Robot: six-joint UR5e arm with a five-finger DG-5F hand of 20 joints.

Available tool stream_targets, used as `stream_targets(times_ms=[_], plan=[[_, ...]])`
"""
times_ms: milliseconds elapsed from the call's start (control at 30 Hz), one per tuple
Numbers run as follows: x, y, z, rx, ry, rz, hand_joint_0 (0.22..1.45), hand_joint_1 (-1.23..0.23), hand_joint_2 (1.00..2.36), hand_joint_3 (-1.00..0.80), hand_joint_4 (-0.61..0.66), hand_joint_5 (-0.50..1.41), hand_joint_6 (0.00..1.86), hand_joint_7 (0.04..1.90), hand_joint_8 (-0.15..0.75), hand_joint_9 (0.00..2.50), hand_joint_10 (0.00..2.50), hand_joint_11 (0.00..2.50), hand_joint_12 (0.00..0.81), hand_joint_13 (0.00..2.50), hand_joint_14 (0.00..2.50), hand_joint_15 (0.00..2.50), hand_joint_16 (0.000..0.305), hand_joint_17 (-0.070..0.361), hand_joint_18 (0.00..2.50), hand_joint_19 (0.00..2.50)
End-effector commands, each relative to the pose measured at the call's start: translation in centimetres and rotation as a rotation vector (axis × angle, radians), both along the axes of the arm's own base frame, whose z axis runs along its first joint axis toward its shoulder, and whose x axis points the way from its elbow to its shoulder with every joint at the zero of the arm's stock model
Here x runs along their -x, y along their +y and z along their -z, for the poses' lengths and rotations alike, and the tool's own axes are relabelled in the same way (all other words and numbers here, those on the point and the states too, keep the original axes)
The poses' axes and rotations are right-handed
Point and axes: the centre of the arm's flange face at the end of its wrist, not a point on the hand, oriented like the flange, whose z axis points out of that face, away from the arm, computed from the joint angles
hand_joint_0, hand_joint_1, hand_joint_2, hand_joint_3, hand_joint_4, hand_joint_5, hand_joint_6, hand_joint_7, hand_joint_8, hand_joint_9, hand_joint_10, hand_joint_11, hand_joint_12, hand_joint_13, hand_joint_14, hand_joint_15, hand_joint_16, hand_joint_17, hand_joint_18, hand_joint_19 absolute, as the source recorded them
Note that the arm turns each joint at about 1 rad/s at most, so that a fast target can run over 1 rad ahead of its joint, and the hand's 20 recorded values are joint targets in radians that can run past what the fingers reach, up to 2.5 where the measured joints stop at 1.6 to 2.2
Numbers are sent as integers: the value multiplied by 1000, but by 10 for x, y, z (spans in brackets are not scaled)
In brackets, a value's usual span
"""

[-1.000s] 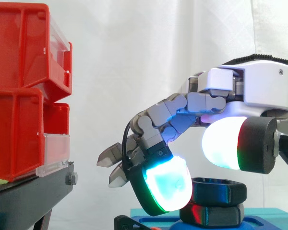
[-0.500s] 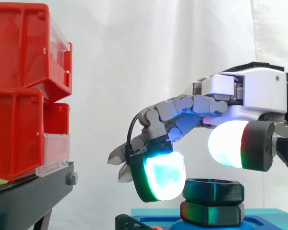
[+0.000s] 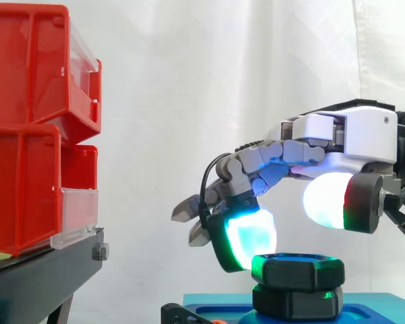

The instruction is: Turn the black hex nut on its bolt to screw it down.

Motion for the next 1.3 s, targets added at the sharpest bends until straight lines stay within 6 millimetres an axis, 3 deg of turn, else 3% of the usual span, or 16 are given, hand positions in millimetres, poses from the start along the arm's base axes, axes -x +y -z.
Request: stream_targets(times_ms=[0,100,300,433,767,1000,1267], plan=[[2,-12,-2,3,-19,-3,501,-214,1000,-500,133,5,506,1561,252,766,4,117,315,546,1,57,48,107,463,343],[1,-14,-5,5,-27,-6,501,-213,1000,-500,130,4,506,1561,252,766,4,117,315,546,1,59,48,107,463,342],[-7,-10,-32,-1,-35,-13,501,-214,1000,-500,142,1,506,1531,254,763,5,127,315,546,2,56,48,108,463,346],[-9,-4,-34,0,-31,-10,501,-213,1000,-500,156,-13,506,1462,254,765,4,116,315,546,1,57,48,108,463,343],[-17,34,-13,-12,-29,9,499,-213,1000,-500,181,-38,505,1333,250,753,4,116,318,531,1,59,48,109,461,342],[-19,62,-10,-15,1,-4,499,-212,1000,-500,179,-41,505,1316,247,754,4,110,317,537,2,60,48,109,465,342],[-20,82,-8,-24,27,-13,499,-212,1000,-500,166,-33,505,1353,250,748,4,108,319,535,1,55,49,109,468,342]])
